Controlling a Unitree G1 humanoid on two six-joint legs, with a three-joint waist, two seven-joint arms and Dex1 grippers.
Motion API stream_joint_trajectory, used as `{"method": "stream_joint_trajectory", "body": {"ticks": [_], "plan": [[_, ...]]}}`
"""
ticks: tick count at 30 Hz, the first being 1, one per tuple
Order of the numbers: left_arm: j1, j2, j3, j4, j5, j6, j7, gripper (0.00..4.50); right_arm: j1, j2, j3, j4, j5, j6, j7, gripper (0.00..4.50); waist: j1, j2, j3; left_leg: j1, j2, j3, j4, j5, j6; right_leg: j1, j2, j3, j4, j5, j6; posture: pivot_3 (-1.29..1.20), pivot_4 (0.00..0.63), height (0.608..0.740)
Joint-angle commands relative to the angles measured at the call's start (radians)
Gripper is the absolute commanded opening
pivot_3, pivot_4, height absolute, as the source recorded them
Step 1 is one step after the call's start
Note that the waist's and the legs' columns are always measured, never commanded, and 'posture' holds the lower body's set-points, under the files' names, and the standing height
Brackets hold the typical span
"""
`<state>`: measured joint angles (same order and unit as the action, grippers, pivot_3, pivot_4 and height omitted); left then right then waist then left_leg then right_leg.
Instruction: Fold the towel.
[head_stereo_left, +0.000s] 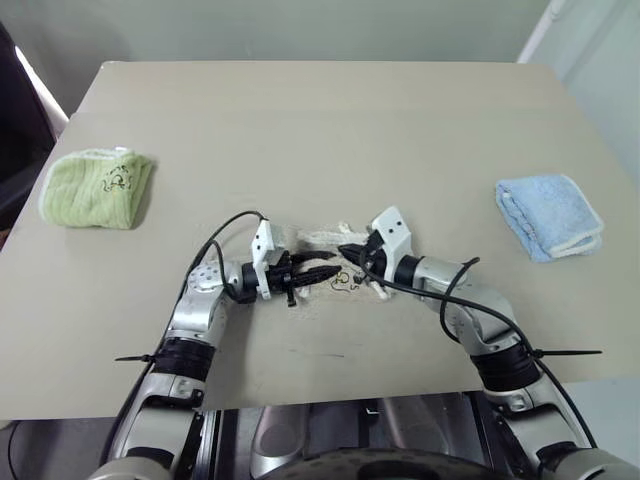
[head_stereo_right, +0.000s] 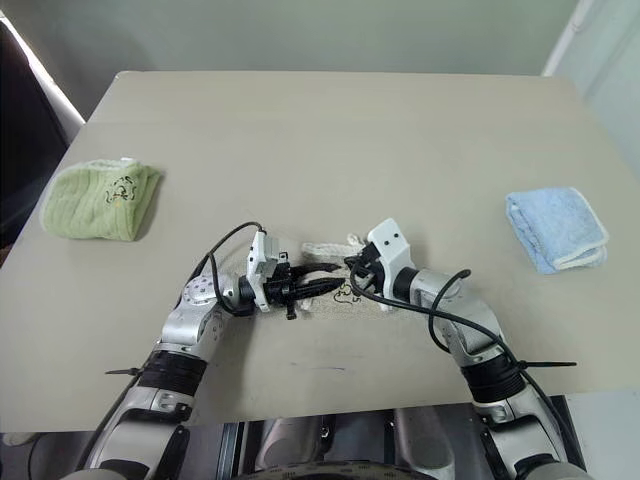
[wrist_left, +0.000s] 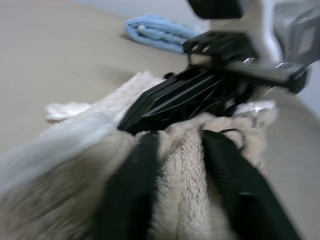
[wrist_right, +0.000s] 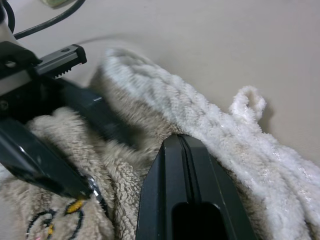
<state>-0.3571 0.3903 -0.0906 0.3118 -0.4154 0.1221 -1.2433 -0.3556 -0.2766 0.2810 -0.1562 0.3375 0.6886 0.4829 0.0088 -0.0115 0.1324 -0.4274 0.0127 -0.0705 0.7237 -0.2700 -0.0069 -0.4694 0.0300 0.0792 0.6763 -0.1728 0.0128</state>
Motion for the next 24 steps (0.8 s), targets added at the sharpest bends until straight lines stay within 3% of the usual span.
{"method": "stream_joint_trajectory", "body": {"ticks": [1,8,17,24], "plan": [[-0.002,0.006,-0.010,-0.036,-0.013,0.025,-0.038,0.12,0.028,-0.008,-0.007,0.047,-0.044,0.002,-0.020,0.00,0.000,0.000,0.000,0.000,0.000,0.000,0.000,0.000,0.000,0.000,0.000,0.000,0.000,0.000,0.000,0.00,0.150,0.703],[-0.008,0.086,0.040,-0.143,-0.099,0.148,-0.079,0.05,0.023,-0.018,-0.038,0.038,-0.035,-0.015,-0.007,0.00,-0.004,0.000,0.000,0.000,0.000,0.000,0.000,-0.001,-0.001,0.000,0.000,0.000,0.000,0.000,0.000,0.00,0.150,0.703],[-0.031,0.120,0.073,-0.158,-0.100,0.165,-0.054,0.05,0.011,-0.035,-0.045,0.019,-0.028,-0.021,0.028,0.00,-0.010,0.000,0.000,0.000,0.000,0.000,0.000,-0.002,-0.002,-0.002,0.000,0.000,0.000,0.000,-0.002,0.00,0.150,0.703],[-0.016,0.140,0.053,-0.211,-0.113,0.211,-0.065,2.25,0.004,-0.042,-0.042,0.016,-0.033,-0.025,0.038,0.00,-0.008,0.000,0.000,-0.002,0.000,0.000,-0.001,-0.003,-0.002,-0.003,0.000,0.000,0.000,0.001,-0.005,0.00,0.150,0.703]]}}
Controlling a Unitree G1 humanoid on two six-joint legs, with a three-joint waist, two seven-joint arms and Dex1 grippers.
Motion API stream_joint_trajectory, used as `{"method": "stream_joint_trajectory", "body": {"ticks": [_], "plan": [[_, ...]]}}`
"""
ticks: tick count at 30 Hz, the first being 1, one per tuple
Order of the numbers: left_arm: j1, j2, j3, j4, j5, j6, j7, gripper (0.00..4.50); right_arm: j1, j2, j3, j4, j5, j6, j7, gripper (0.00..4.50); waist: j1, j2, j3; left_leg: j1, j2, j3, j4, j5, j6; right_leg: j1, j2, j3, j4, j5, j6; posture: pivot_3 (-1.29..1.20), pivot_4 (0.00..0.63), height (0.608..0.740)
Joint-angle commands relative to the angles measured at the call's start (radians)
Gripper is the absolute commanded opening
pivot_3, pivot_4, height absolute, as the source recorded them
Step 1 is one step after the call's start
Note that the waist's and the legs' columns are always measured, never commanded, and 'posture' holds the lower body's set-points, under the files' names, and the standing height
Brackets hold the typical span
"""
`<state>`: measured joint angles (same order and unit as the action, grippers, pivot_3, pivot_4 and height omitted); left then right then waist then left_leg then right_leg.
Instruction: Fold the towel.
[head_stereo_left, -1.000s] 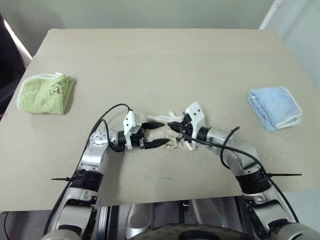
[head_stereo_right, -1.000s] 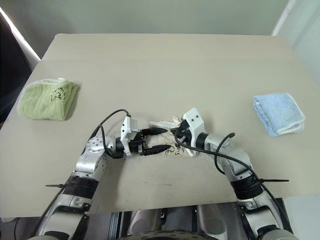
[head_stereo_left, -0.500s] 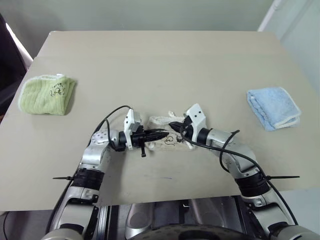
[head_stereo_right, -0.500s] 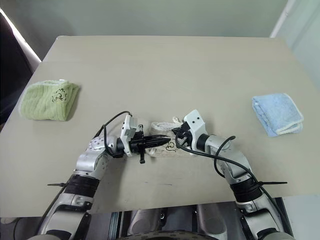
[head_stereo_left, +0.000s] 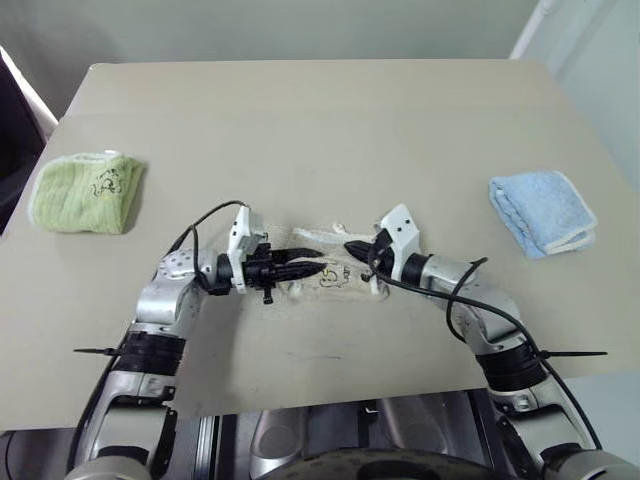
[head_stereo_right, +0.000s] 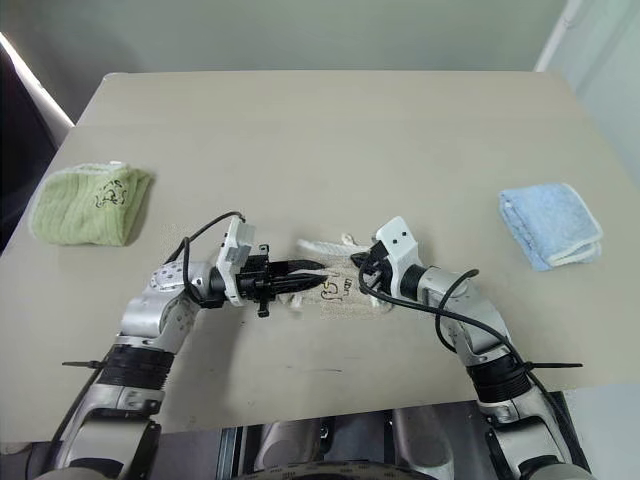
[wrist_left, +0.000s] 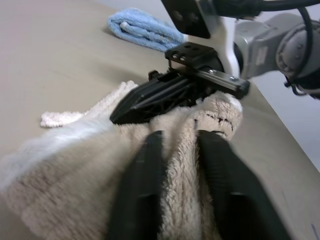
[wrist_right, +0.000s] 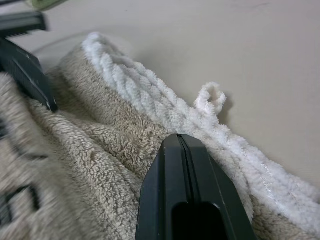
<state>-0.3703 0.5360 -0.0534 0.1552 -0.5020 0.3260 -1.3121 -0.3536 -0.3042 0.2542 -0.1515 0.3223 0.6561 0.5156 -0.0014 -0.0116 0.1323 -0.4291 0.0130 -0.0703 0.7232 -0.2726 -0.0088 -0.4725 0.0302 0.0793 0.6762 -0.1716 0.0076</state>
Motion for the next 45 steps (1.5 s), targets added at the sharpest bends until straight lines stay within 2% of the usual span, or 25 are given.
{"method": "stream_joint_trajectory", "body": {"ticks": [1,3,6,12,15,19,23,29,32,40,45], "plan": [[-0.002,-0.008,0.019,-0.063,-0.026,0.006,0.012,2.61,0.003,-0.017,-0.017,0.010,-0.019,0.006,0.007,0.00,0.003,0.000,0.000,0.000,0.000,0.000,0.000,0.000,0.000,0.000,0.000,0.000,0.000,0.000,0.000,0.00,0.150,0.703],[-0.006,-0.026,0.042,-0.064,-0.019,-0.042,0.042,3.32,0.002,-0.020,-0.021,0.004,-0.016,0.008,0.010,0.00,0.004,0.000,0.000,0.000,0.000,0.000,0.001,0.000,0.000,0.000,0.000,0.000,0.000,0.000,0.000,0.00,0.150,0.703],[-0.030,-0.034,0.092,-0.073,-0.089,0.037,0.080,4.36,-0.002,-0.022,-0.033,-0.017,-0.003,0.007,0.019,0.00,0.004,0.000,0.000,0.000,0.000,0.000,0.000,0.000,0.000,0.000,0.000,0.000,0.000,-0.001,0.002,0.00,0.150,0.703],[-0.063,-0.009,0.152,-0.042,-0.133,0.098,0.093,4.36,-0.023,-0.022,-0.099,-0.131,0.107,0.064,0.070,0.00,0.003,0.000,0.000,-0.001,0.000,0.000,0.001,0.000,0.000,-0.001,0.000,0.000,0.000,0.000,0.000,0.00,0.150,0.703],[-0.047,0.024,0.105,0.000,-0.055,0.018,0.033,4.36,-0.034,-0.029,-0.106,-0.163,0.126,0.088,0.078,0.00,0.003,0.000,0.000,-0.003,0.000,0.000,0.000,0.000,0.000,-0.002,0.000,0.000,0.000,0.000,-0.001,0.00,0.150,0.703],[-0.015,0.004,0.057,-0.014,-0.033,-0.022,-0.013,4.36,-0.041,-0.019,-0.079,-0.160,0.110,0.085,0.068,0.00,0.003,0.000,0.000,-0.005,0.000,0.000,0.000,-0.001,0.000,-0.004,0.000,0.000,0.000,0.001,-0.004,0.00,0.150,0.703],[-0.011,-0.028,0.072,-0.006,-0.053,-0.055,-0.031,3.41,-0.040,-0.010,-0.068,-0.154,0.098,0.080,0.059,0.00,0.005,0.000,0.000,-0.008,0.000,0.000,0.001,-0.001,0.000,-0.008,0.000,0.000,0.000,0.001,-0.004,0.00,0.150,0.703],[-0.013,-0.029,0.074,-0.019,-0.077,-0.024,-0.034,1.17,-0.031,-0.014,-0.065,-0.160,0.093,0.080,0.059,0.00,0.004,0.000,0.000,-0.008,0.000,0.000,0.001,0.000,0.001,-0.007,0.000,0.000,0.000,0.002,-0.004,0.00,0.150,0.703],[-0.009,-0.017,0.063,-0.006,-0.042,-0.062,-0.035,0.10,-0.027,-0.017,-0.064,-0.155,0.083,0.077,0.056,0.00,0.004,0.000,0.000,-0.008,0.000,0.000,0.001,0.000,0.001,-0.007,0.000,0.000,0.000,0.003,-0.004,0.00,0.150,0.703],[0.039,-0.035,0.008,0.023,0.053,-0.189,-0.054,0.02,-0.006,0.007,-0.026,-0.117,0.059,0.086,0.041,0.00,0.004,0.000,0.000,-0.008,0.000,0.000,0.001,0.000,0.001,-0.007,0.000,0.000,0.000,0.003,-0.004,0.00,0.150,0.703],[0.113,-0.043,-0.040,0.015,0.089,-0.234,-0.068,0.02,0.088,-0.046,0.032,-0.042,-0.023,0.024,0.059,0.00,0.005,0.000,0.000,-0.007,0.000,0.000,0.001,-0.001,0.002,-0.006,0.000,0.000,0.000,0.001,-0.003,0.00,0.150,0.703]]}}
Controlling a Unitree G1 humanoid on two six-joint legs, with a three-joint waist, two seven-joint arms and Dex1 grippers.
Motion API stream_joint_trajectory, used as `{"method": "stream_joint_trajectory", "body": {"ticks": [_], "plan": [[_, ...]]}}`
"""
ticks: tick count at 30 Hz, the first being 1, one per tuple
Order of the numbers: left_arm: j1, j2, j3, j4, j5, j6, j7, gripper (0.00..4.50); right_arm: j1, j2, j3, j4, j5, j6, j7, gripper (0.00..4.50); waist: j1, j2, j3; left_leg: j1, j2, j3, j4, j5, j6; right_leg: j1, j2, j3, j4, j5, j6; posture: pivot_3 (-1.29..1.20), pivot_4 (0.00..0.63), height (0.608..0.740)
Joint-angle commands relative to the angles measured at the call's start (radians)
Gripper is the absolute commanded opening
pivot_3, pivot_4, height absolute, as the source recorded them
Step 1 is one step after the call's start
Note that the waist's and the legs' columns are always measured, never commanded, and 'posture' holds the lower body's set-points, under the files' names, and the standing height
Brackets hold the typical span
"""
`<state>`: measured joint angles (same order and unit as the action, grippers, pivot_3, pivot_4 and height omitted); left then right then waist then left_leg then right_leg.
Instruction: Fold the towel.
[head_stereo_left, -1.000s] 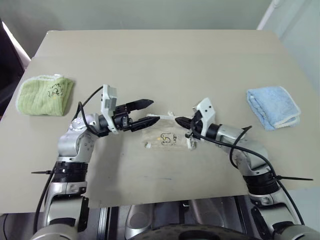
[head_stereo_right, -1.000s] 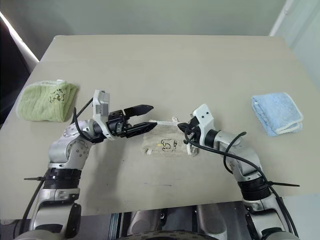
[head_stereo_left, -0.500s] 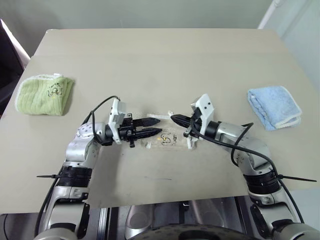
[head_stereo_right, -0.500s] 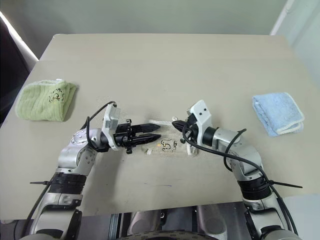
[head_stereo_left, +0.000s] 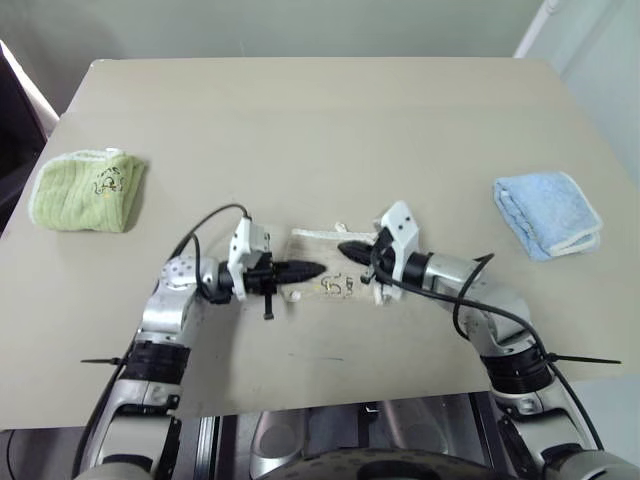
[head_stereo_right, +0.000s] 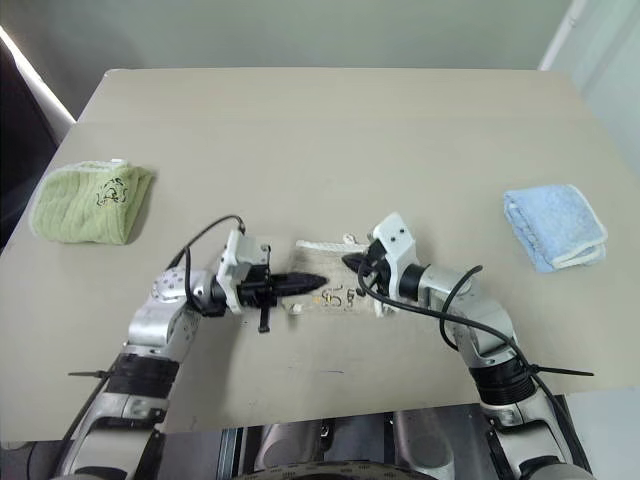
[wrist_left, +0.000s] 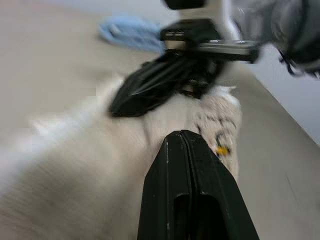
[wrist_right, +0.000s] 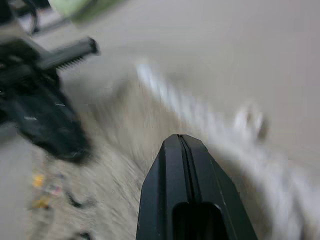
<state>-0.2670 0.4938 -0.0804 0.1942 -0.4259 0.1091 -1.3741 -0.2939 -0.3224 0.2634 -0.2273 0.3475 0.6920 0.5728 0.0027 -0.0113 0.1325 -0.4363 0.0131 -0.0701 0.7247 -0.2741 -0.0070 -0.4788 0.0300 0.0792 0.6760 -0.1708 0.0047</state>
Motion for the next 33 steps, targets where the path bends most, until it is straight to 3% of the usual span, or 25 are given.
{"method": "stream_joint_trajectory", "body": {"ticks": [1,10,14,19,25,33], "plan": [[0.015,0.002,-0.016,-0.027,0.015,-0.013,0.000,0.02,0.034,-0.032,0.020,0.036,-0.052,-0.014,-0.002,0.00,0.002,-0.001,-0.001,0.001,0.000,0.000,0.000,0.000,0.000,0.001,0.000,0.000,0.000,0.000,0.000,0.00,0.150,0.703],[-0.003,-0.002,0.038,-0.089,-0.059,0.061,0.049,0.02,-0.016,-0.054,-0.092,0.001,0.008,-0.018,0.025,0.00,0.004,-0.001,-0.001,0.004,0.000,-0.002,0.007,0.000,0.002,0.008,0.000,0.000,0.000,-0.004,0.008,0.00,0.150,0.703],[-0.036,0.005,0.080,-0.163,-0.171,0.213,0.078,0.00,-0.040,-0.070,-0.200,-0.089,0.156,0.091,0.062,0.85,0.004,0.000,-0.001,-0.001,0.000,-0.002,0.008,-0.001,0.002,0.004,0.000,0.000,0.000,-0.001,0.004,0.00,0.150,0.703],[-0.114,0.018,0.134,-0.186,-0.263,0.344,0.122,0.00,-0.073,-0.150,-0.327,-0.160,0.333,0.259,0.103,2.54,0.003,0.000,0.000,-0.001,0.000,0.000,0.008,-0.001,0.001,0.004,0.000,0.000,0.000,0.000,0.001,0.00,0.150,0.703],[-0.112,0.074,0.103,-0.188,-0.196,0.298,0.071,0.00,-0.064,-0.286,-0.327,-0.096,0.395,0.371,0.190,4.47,0.003,0.000,0.000,-0.001,0.000,0.000,0.008,-0.002,0.001,0.004,0.000,0.000,-0.001,-0.002,0.003,0.00,0.150,0.703],[-0.058,0.118,0.078,-0.186,-0.103,0.179,0.026,0.00,-0.114,-0.317,-0.268,0.052,0.406,0.504,0.211,4.47,0.000,0.000,0.000,-0.001,0.000,0.000,0.008,-0.003,0.003,0.004,0.000,0.000,0.000,-0.004,0.006,0.00,0.150,0.703]]}}
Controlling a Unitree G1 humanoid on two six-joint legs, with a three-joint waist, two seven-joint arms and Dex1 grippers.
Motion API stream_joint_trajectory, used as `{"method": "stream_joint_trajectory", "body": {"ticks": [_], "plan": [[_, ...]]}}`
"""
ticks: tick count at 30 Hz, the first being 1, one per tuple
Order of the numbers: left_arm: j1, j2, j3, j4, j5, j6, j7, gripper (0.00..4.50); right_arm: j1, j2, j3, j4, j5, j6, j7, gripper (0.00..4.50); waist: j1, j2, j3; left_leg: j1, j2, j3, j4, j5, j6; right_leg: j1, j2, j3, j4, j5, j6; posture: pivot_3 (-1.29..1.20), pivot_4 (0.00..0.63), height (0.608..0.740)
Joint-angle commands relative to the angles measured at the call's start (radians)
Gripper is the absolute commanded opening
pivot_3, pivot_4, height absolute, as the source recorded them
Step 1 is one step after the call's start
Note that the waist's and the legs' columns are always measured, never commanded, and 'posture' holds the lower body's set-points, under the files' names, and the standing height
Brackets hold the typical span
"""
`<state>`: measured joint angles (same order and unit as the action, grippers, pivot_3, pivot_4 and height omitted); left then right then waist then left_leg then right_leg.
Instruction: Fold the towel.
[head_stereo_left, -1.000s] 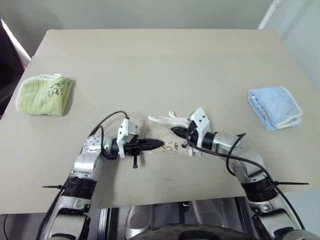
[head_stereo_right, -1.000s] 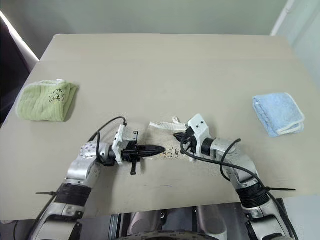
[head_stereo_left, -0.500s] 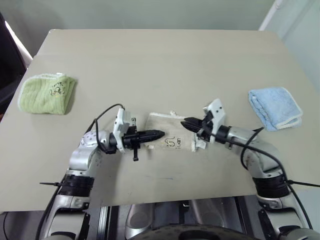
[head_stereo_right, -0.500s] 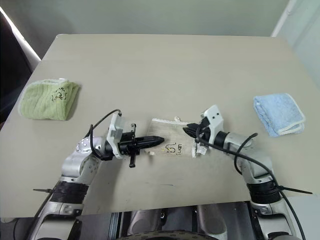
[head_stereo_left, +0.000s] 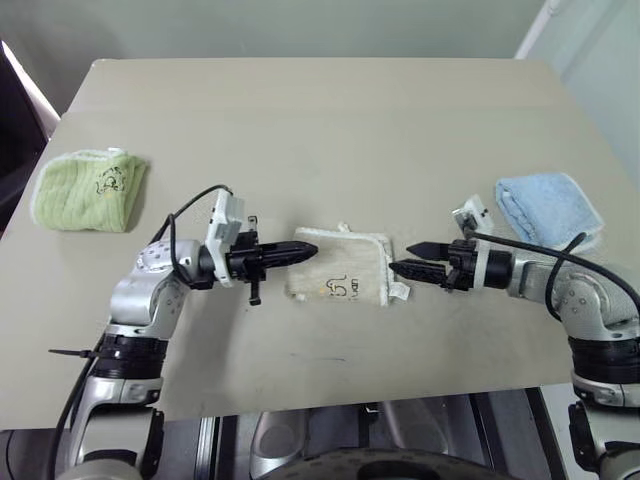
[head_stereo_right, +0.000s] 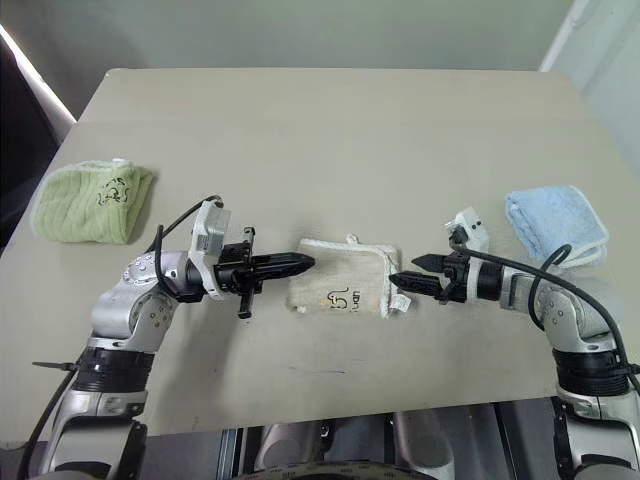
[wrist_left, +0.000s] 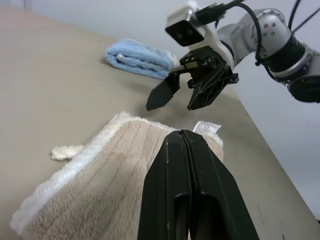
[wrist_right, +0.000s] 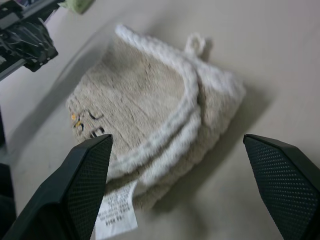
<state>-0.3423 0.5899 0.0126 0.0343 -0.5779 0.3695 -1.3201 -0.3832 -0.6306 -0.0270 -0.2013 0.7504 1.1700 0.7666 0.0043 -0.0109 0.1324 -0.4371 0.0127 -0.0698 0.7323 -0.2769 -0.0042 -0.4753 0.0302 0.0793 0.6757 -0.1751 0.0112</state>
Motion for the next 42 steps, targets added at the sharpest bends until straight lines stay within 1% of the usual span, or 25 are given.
{"method": "stream_joint_trajectory", "body": {"ticks": [1,3,5,8,11,18,23,25,27,33,34,35,37,38,42], "plan": [[0.027,0.021,-0.016,-0.023,0.058,-0.099,-0.026,0.00,-0.042,0.011,0.017,0.055,0.023,0.057,0.015,4.47,-0.001,0.000,0.000,0.000,0.000,0.000,0.000,0.000,0.000,0.000,0.000,0.000,0.000,0.000,0.000,0.00,0.150,0.703],[0.036,0.017,-0.014,-0.020,0.062,-0.115,-0.021,0.00,-0.065,0.036,0.005,0.088,0.050,0.096,0.012,4.47,-0.003,0.000,0.000,0.000,0.000,0.000,0.000,0.000,0.000,-0.001,0.000,0.000,0.000,0.000,0.000,0.00,0.150,0.703],[0.052,0.025,-0.022,-0.021,0.082,-0.144,-0.025,0.00,-0.106,0.092,-0.038,0.164,0.091,0.154,0.002,4.47,-0.005,0.000,0.000,0.000,0.000,0.000,0.000,0.000,0.000,-0.001,0.000,0.000,0.001,0.000,0.000,0.00,0.150,0.703],[0.064,0.024,-0.024,-0.022,0.090,-0.162,-0.021,0.00,-0.149,0.147,-0.080,0.236,0.125,0.218,-0.011,4.47,-0.006,0.001,0.001,-0.001,0.000,0.000,0.000,0.000,0.000,-0.003,0.000,0.000,0.002,0.001,-0.001,0.00,0.150,0.703],[0.069,0.023,-0.024,-0.024,0.089,-0.165,-0.018,0.00,-0.165,0.167,-0.095,0.258,0.132,0.249,-0.020,4.47,-0.003,0.001,0.001,-0.002,0.000,0.000,0.000,0.000,0.000,-0.004,0.000,0.000,0.003,0.004,-0.007,0.00,0.150,0.703],[0.082,0.017,-0.025,-0.027,0.097,-0.176,-0.003,0.00,-0.161,0.195,-0.010,0.239,0.114,0.277,-0.014,4.47,-0.005,0.002,0.001,-0.003,0.000,0.000,0.000,-0.001,0.000,-0.006,0.000,0.000,0.003,0.004,-0.008,0.00,0.150,0.703],[0.082,0.012,-0.031,-0.016,0.111,-0.195,0.003,0.00,-0.169,0.207,0.005,0.270,0.088,0.253,-0.029,4.47,-0.006,0.002,0.001,-0.002,0.000,0.000,0.000,-0.001,0.000,-0.006,0.000,0.000,0.003,0.004,-0.008,0.00,0.150,0.703],[0.082,0.010,-0.034,-0.013,0.117,-0.202,0.003,0.00,-0.175,0.211,0.000,0.287,0.077,0.241,-0.035,4.11,-0.008,0.002,0.001,-0.002,0.000,0.000,0.000,-0.002,0.000,-0.006,0.000,0.000,0.003,0.005,-0.009,0.00,0.150,0.703],[0.081,0.009,-0.034,-0.011,0.118,-0.204,0.002,0.00,-0.175,0.209,0.002,0.286,0.070,0.234,-0.032,3.58,-0.008,0.002,0.001,-0.002,0.000,0.000,0.000,-0.002,0.000,-0.006,0.000,0.000,0.003,0.005,-0.010,0.00,0.150,0.703],[0.064,0.002,-0.035,0.008,0.129,-0.213,0.000,0.00,-0.165,0.217,0.012,0.262,0.063,0.230,-0.040,1.47,-0.008,0.002,0.001,-0.002,0.000,0.000,0.000,-0.002,0.000,-0.007,0.000,0.000,0.004,0.005,-0.010,0.00,0.150,0.703],[0.062,0.001,-0.035,0.011,0.130,-0.214,-0.001,0.00,-0.163,0.219,0.012,0.257,0.063,0.230,-0.042,1.21,-0.008,0.002,0.001,-0.002,0.000,0.000,0.000,-0.002,0.000,-0.007,0.000,0.000,0.004,0.005,-0.010,0.00,0.150,0.703],[0.060,0.000,-0.036,0.012,0.131,-0.216,-0.001,0.00,-0.160,0.219,0.011,0.253,0.063,0.230,-0.042,0.79,-0.008,0.002,0.001,-0.003,0.000,0.000,0.000,-0.002,0.000,-0.007,0.000,0.000,0.004,0.005,-0.010,0.00,0.150,0.703],[0.057,0.000,-0.039,0.018,0.137,-0.223,-0.002,0.00,-0.155,0.220,0.006,0.244,0.065,0.231,-0.046,0.20,-0.008,0.002,0.001,-0.002,0.000,0.000,0.000,-0.002,0.000,-0.007,0.000,0.000,0.003,0.005,-0.010,0.00,0.150,0.703],[0.055,0.001,-0.041,0.021,0.142,-0.226,-0.002,0.00,-0.151,0.219,0.002,0.233,0.065,0.228,-0.050,0.02,-0.008,0.002,0.001,-0.002,0.000,0.000,0.000,-0.002,0.000,-0.006,0.000,0.000,0.003,0.005,-0.010,0.00,0.150,0.703],[0.050,-0.007,-0.050,0.024,0.146,-0.222,-0.003,0.00,-0.141,0.218,-0.016,0.196,0.071,0.221,-0.061,0.02,-0.008,0.002,0.001,-0.002,0.000,0.000,0.001,-0.001,0.000,-0.006,0.000,0.000,0.004,0.006,-0.010,0.00,0.150,0.703]]}}
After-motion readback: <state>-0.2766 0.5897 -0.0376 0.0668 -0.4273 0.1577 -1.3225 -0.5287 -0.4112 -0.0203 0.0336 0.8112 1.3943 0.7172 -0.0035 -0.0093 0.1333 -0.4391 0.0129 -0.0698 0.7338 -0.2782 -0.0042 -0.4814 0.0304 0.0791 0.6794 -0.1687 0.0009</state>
